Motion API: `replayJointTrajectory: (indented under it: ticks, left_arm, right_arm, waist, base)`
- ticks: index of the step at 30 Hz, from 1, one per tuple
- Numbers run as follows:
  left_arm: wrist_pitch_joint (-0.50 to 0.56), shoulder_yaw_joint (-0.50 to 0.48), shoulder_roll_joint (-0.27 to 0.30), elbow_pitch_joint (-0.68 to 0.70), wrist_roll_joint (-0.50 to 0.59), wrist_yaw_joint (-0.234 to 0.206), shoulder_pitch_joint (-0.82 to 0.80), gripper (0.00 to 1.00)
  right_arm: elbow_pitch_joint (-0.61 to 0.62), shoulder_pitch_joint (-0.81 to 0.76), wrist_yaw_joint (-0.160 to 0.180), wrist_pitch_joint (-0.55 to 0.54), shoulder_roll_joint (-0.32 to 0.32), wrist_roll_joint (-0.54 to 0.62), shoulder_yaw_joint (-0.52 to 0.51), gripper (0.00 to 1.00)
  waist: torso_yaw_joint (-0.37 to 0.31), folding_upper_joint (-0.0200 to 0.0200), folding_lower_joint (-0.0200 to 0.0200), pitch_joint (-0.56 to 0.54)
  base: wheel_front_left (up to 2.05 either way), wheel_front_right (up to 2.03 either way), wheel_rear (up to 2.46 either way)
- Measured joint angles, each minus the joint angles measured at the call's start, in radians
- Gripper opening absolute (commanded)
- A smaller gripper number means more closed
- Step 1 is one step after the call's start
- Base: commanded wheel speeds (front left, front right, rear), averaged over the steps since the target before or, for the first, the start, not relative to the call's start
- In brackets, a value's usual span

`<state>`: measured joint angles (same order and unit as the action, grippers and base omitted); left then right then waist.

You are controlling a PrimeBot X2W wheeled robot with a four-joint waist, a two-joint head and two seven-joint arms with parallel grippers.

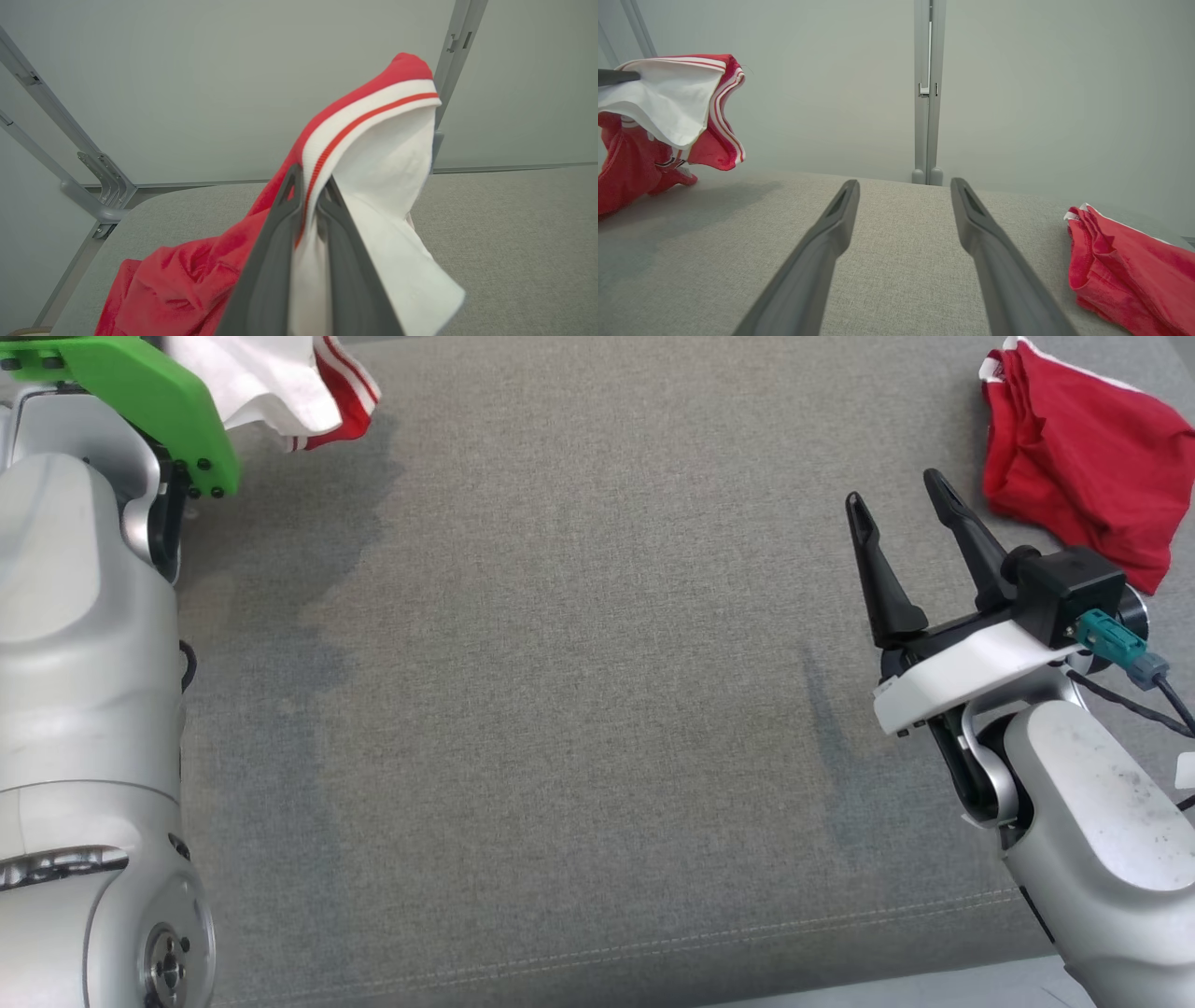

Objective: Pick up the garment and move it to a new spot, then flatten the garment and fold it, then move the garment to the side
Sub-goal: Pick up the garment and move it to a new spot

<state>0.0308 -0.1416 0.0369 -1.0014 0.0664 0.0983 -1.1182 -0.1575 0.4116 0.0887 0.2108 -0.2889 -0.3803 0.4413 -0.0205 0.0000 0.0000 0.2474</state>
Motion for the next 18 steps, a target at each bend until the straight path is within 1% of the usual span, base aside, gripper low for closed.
replayJointTrajectory:
  ticks: [6,11,13,16,18]
  left_arm:
    - [-0.033,0.047,-0.026,0.026,-0.008,0.021,-0.005,0.0]
    - [-0.051,0.087,-0.035,0.046,-0.071,0.03,-0.007,0.0]
    - [-0.053,0.116,-0.035,0.052,-0.093,0.03,-0.007,0.0]
    - [-0.055,0.209,-0.029,0.042,-0.225,0.031,-0.005,0.0]
    - [-0.051,0.317,-0.021,0.043,-0.345,0.031,0.009,0.0]
  right_arm:
    - [-0.013,-0.018,0.0,0.001,0.016,-0.012,0.005,1.0]
    - [-0.016,-0.033,0.0,0.008,0.026,-0.026,0.007,1.0]
    - [-0.016,-0.034,0.001,0.008,0.027,-0.027,0.008,1.0]
    - [-0.016,-0.034,0.001,0.008,0.035,-0.027,0.015,1.0]
    - [-0.016,-0.034,-0.001,0.008,0.043,-0.027,0.021,1.0]
  waist:
    - [-0.021,0.0,0.0,-0.041]
    - [-0.058,0.0,0.0,-0.064]
    - [-0.076,0.0,0.0,-0.07]
    - [-0.103,0.0,0.0,-0.074]
    - [-0.124,0.0,0.0,-0.075]
  base:
    - [0.0,0.0,0.0]
    - [0.0,0.0,0.0]
    - [0.0,0.0,0.0]
    - [0.0,0.0,0.0]
    - [0.0,0.0,0.0]
